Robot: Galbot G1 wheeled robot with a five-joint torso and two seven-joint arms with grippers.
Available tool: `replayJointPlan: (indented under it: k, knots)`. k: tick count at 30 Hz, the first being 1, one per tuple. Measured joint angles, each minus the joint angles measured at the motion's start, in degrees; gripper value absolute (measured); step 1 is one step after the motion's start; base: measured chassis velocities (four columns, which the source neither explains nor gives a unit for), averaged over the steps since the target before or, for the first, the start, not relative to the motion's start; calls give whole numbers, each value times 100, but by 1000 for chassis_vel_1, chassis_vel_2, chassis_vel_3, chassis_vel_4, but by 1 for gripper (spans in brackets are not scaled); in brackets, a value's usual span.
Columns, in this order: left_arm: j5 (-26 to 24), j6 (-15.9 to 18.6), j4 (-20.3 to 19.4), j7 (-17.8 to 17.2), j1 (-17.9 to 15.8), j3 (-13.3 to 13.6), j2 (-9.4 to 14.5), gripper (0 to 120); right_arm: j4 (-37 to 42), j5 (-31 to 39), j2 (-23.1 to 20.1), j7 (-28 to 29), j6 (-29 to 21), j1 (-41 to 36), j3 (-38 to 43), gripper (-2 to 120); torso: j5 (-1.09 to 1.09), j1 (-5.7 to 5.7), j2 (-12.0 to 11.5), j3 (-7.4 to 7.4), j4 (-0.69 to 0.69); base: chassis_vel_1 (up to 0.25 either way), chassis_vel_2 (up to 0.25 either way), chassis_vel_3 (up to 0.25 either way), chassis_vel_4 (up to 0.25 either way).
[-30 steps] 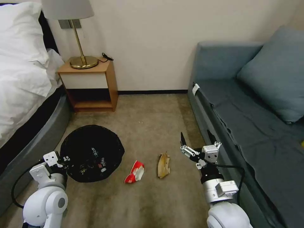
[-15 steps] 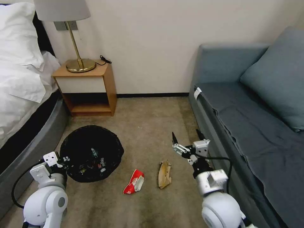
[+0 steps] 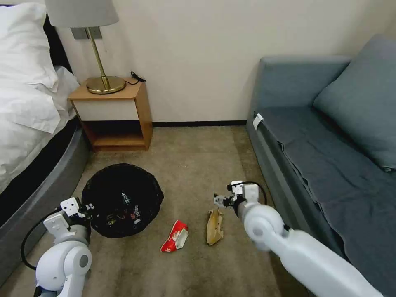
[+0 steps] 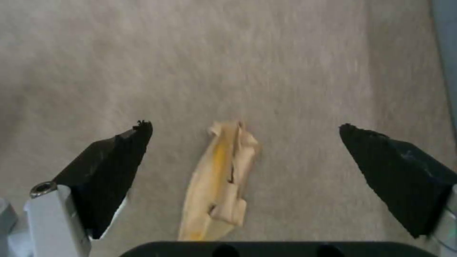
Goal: Pick up the trash bin, then pick up the garbage on the floor and place it into the trash bin.
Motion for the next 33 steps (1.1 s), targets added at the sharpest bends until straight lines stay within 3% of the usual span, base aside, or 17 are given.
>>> replayJointPlan:
  k: [7, 11, 33]
  knots:
    - [-1, -10, 9, 8, -9, -39, 7, 2, -1141, -8, 314, -94, -70, 272, -671, 100, 1, 0, 0, 0, -1, 0, 0, 0, 0]
    - [-5, -25, 10, 10, 35, -63, 10, 2, -1910, -203, 631, -361, 131, 351, -1090, 100, 1, 0, 0, 0, -2, 0, 0, 0, 0]
    - [146, -51, -47, 3, 117, -32, -52, 2, -3484, -1251, 1465, -1416, 724, 561, -1580, 100, 1, 0, 0, -1, -1, 0, 0, 0, 0]
